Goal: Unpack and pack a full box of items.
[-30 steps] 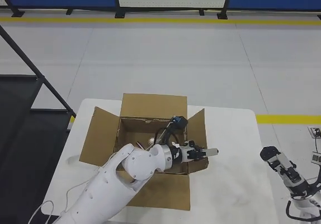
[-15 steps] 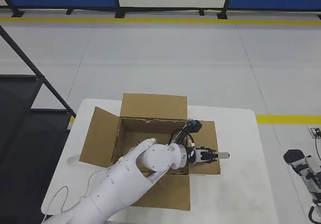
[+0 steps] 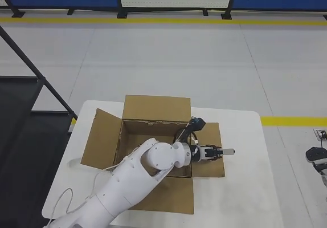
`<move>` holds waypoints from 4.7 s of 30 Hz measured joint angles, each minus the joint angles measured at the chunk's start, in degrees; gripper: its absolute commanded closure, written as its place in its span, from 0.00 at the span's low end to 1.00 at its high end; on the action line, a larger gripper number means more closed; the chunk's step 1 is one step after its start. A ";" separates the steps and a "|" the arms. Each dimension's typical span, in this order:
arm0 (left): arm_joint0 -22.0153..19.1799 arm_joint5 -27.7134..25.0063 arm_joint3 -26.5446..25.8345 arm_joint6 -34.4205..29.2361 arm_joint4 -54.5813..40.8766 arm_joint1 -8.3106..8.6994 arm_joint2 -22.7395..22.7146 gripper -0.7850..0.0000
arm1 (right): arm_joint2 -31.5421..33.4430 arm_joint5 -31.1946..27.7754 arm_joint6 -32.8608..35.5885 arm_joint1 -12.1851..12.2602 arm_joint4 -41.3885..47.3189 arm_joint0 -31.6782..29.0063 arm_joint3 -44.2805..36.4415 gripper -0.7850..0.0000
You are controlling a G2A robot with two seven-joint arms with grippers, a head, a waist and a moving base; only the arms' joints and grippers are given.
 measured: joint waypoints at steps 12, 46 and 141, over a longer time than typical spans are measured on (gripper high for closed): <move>23.18 5.98 -31.48 0.91 13.99 8.99 -24.94 0.00 | -8.01 -0.78 -11.58 -0.94 -16.57 1.56 -18.49 0.00; 68.57 -3.93 -59.61 8.18 6.49 13.07 -65.03 0.00 | -50.01 18.83 -12.17 -3.46 -74.22 19.91 -19.22 0.00; 70.29 -4.59 -57.07 8.09 -5.21 13.29 -75.16 0.00 | -40.43 46.56 40.79 -6.80 -114.82 23.41 -36.37 1.00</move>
